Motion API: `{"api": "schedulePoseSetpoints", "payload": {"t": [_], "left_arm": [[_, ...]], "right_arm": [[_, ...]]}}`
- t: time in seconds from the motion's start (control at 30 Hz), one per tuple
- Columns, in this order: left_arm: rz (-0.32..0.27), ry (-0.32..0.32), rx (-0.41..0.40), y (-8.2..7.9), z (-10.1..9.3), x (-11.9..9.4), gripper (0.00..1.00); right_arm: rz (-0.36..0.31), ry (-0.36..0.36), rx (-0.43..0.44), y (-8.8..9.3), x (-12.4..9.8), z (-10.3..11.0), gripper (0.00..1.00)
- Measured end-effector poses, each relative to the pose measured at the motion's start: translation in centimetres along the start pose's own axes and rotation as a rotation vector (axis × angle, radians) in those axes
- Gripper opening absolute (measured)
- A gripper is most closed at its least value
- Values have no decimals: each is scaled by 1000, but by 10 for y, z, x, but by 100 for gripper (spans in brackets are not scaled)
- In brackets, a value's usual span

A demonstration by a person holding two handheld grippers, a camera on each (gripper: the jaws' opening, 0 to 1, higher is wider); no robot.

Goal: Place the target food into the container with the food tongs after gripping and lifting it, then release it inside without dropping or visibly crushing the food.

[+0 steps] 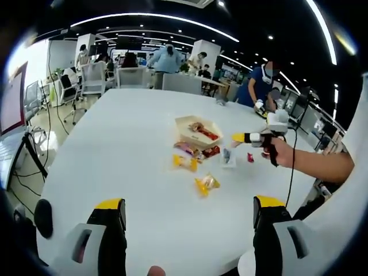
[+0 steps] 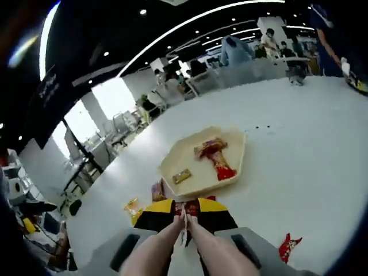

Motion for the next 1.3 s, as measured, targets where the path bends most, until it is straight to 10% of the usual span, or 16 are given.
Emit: {"api": "schedulePoseSetpoints", "payload": {"t": [0.17,0.47,0.73,1.3], "left_arm": [[-8,1,1,-1,-1,1,91],[-34,-19,-20,1,2,-5,91],[-46,-23,-30,0,2,-5,91],[-26,-51,-58,5,8,-8,92]], "right_arm": [[44,-60,-203,8,0,44,14],[138,-238,-280,62,-7,120,19],[119,-240,-194,62,-11,104,22],[90,-245,-421,54,29,89,26]]}}
Point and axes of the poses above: the point that each gripper's makers call its tool centre point, and the gripper's own axes: x roughly forward along the fingers, z roughly to its left, y roughly out of its underside, the point moved 3 cm from there along -x, roughly backward along the fingers, and after that the axes turned 2 degrees about x, right-handed, at the moved point
